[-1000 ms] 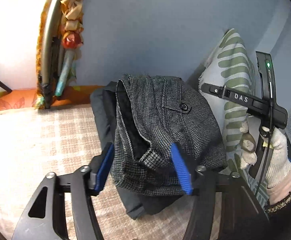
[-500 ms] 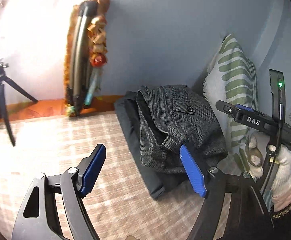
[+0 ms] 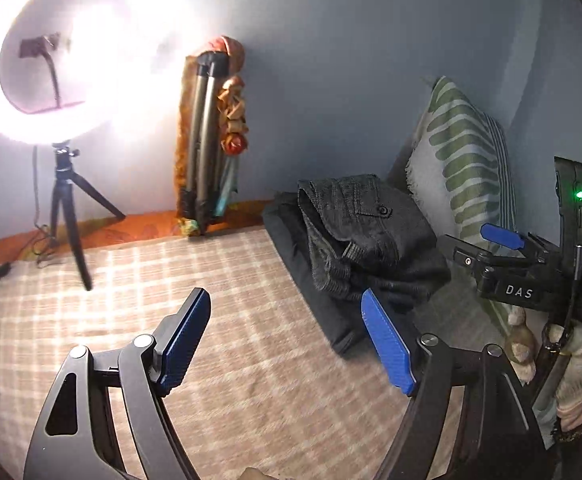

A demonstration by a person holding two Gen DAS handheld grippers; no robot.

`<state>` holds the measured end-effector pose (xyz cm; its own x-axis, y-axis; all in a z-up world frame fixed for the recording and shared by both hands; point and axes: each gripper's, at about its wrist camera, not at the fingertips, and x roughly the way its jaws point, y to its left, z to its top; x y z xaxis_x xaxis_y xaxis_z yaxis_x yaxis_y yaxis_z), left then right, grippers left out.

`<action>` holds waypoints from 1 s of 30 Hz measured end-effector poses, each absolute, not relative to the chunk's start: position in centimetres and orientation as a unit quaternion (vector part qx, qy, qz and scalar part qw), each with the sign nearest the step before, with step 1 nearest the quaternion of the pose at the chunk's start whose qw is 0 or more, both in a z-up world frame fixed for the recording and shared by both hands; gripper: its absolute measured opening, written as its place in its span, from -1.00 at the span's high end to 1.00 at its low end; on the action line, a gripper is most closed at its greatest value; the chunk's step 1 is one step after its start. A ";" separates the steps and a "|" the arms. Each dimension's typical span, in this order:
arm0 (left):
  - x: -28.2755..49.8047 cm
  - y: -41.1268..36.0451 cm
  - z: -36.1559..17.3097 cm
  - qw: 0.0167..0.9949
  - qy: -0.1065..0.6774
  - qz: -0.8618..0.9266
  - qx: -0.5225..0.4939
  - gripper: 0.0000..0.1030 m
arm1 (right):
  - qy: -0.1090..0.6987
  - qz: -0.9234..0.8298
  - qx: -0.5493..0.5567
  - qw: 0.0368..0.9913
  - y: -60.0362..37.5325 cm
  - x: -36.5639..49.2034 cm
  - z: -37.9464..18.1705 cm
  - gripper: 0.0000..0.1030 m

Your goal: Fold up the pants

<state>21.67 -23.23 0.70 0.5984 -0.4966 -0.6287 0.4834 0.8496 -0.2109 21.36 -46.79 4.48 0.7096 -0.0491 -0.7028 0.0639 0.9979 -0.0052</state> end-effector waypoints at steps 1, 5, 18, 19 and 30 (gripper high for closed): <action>21.2 -22.8 0.8 0.895 0.351 -0.274 -0.005 -0.55 | 0.378 -0.028 0.012 0.925 -46.1 20.6 4.6 -1.00; 19.2 -20.8 0.9 0.906 0.334 -0.258 0.019 -0.57 | 0.373 -0.022 0.021 0.927 -44.1 18.4 4.5 -1.00; 14.9 -12.6 -1.2 0.917 0.338 -0.210 0.031 -0.65 | 0.359 0.005 0.028 0.933 -36.5 14.3 3.1 -1.00; 14.7 -12.2 -1.3 0.919 0.335 -0.207 0.032 -0.70 | 0.356 0.008 0.024 0.934 -35.7 14.1 3.0 -1.00; 14.2 -8.2 -3.0 0.928 0.329 -0.174 0.035 -0.97 | 0.329 0.034 -0.005 0.944 -28.9 12.7 1.1 -1.00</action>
<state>14.16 -8.22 -3.05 0.7235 -0.2992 -0.6221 0.3453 0.9372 -0.0492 12.73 -28.86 1.09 0.7816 0.0603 -0.6209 -0.0672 0.9977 0.0122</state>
